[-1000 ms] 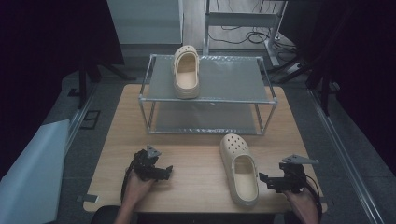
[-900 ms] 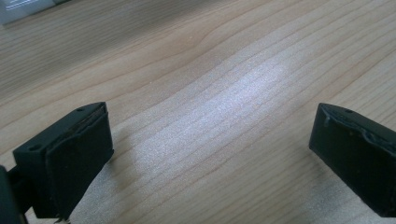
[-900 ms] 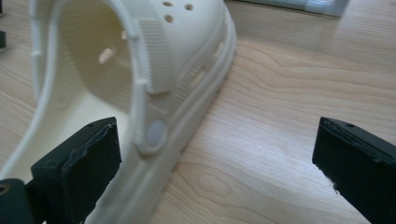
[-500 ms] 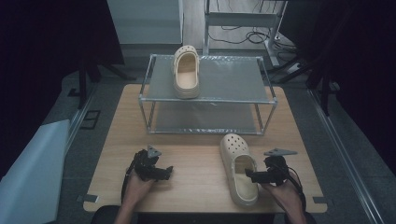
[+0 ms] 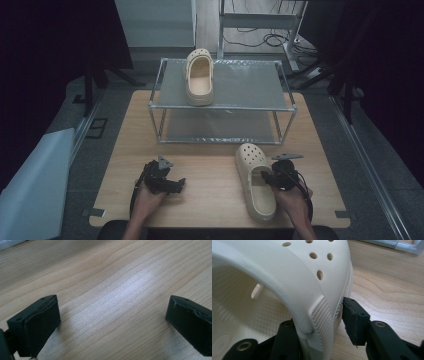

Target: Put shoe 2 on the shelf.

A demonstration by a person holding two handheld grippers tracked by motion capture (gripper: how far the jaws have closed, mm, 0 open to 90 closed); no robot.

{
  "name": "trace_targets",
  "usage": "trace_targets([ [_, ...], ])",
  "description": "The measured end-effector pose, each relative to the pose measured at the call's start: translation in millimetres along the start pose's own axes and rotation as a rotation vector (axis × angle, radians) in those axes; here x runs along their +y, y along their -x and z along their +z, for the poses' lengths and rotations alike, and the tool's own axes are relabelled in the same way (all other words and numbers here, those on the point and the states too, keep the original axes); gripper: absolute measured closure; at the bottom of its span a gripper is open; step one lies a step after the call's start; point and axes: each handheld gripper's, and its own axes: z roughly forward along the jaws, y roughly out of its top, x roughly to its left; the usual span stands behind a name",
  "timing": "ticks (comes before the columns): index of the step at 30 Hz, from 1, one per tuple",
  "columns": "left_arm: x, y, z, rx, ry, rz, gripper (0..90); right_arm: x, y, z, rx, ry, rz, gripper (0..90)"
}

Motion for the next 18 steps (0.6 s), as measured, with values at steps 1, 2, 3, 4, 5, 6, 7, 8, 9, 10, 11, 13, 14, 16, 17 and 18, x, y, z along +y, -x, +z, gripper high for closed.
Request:
trace_targets([
  [1,0.2,0.4,-0.1,-0.003,-0.001,0.004,0.0,0.1,-0.4,-0.6,-0.016,0.003,-0.003,65.2],
  [2,0.2,0.4,-0.1,-0.003,-0.001,0.004,0.0,0.1,-0.4,-0.6,-0.016,0.003,-0.003,65.2],
  [3,0.5,1.2,0.1,-0.002,0.000,0.008,0.0,0.3,-0.4,-1.4,-0.048,0.008,-0.011,71.9],
  [4,0.5,1.2,0.1,-0.002,0.000,0.008,0.0,0.3,-0.4,-1.4,-0.048,0.008,-0.011,71.9],
  [5,0.6,1.6,0.1,-0.001,0.000,0.011,0.0,0.5,4.0,-1.9,-0.058,0.013,0.004,75.3],
  [6,0.6,1.5,0.1,-0.002,0.000,0.011,0.0,0.5,5.8,-2.2,-0.060,0.012,0.007,76.4],
  [7,0.6,1.3,0.3,-0.003,0.001,0.010,0.0,0.5,8.4,-2.7,-0.053,0.012,0.017,76.6],
  [8,0.7,1.1,0.4,-0.004,0.000,0.009,0.0,0.3,12.0,-3.0,-0.036,0.015,0.032,76.7],
  [9,0.7,1.1,0.4,-0.004,0.001,0.008,0.0,0.2,15.5,-3.3,-0.016,0.016,0.050,77.1],
  [10,0.6,1.1,0.5,-0.003,0.002,0.008,0.0,0.2,18.7,-3.6,-0.005,0.016,0.062,77.7],
  [11,0.6,1.1,0.4,-0.004,0.000,0.008,0.0,0.2,21.5,-3.9,0.007,0.016,0.076,78.1],
  [13,0.7,1.3,0.2,-0.002,0.000,0.010,0.0,0.0,26.3,-4.2,0.031,0.018,0.103,79.3],
  [14,0.6,1.4,0.1,-0.001,0.000,0.011,0.0,-0.1,28.3,-4.5,0.041,0.018,0.111,80.1],
  [16,0.6,1.4,0.1,-0.001,0.000,0.010,0.0,-0.2,29.8,-5.1,0.051,0.014,0.129,81.3],
  [17,0.6,1.3,0.4,-0.004,0.001,0.010,0.0,-0.8,34.1,-4.9,0.075,0.018,0.153,82.9],
  [18,0.6,1.2,0.3,-0.006,0.001,0.009,0.0,-1.1,36.8,-4.8,0.103,0.022,0.179,82.9],
])
